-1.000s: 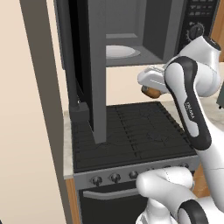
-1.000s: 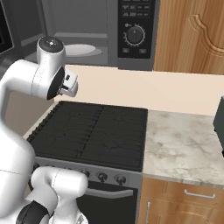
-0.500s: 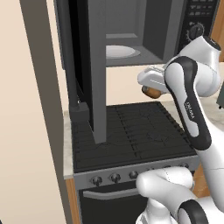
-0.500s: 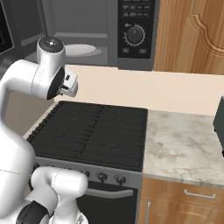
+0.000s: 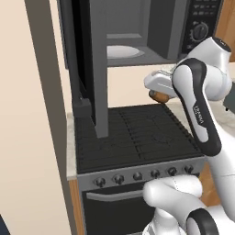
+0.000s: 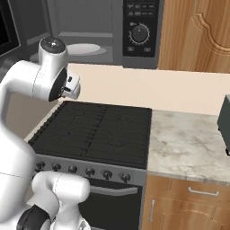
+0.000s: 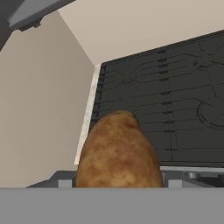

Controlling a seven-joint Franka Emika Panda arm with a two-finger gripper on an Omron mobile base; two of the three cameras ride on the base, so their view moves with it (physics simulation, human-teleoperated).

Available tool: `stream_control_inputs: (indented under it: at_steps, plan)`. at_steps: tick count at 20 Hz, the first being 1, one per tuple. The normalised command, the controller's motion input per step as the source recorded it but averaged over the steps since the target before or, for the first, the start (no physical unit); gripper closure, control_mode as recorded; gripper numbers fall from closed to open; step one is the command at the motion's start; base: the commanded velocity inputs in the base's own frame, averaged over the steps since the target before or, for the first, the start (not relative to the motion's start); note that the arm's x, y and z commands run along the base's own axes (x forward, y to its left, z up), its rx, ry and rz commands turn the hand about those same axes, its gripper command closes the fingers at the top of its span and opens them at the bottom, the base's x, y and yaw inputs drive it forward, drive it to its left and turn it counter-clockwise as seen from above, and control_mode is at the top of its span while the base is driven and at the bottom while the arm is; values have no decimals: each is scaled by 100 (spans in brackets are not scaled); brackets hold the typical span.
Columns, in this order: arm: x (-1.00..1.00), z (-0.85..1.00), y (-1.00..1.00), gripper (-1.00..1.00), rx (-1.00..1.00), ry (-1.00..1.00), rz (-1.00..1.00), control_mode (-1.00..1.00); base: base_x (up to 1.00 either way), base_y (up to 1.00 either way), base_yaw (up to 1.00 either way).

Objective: Retrieve the reheated potato from the microwave, then place the potato, cheese, and condiment on the cutting board.

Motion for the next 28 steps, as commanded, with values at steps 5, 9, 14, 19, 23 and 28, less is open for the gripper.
stream_control_inputs:
  at_steps: [5,9,14,19,23,28]
  plan:
    - [0,0,0,100,0,0,0,100,-61,-4,0]
    - [0,0,0,100,0,0,0,100,-16,-15,-19]
    - [0,0,0,100,0,0,0,100,5,-38,-45]
    - [0,0,0,100,0,0,0,100,7,-25,-67]
    - [0,0,0,100,0,0,0,100,12,-20,-68]
    - [0,0,0,100,0,0,0,100,31,-23,-49]
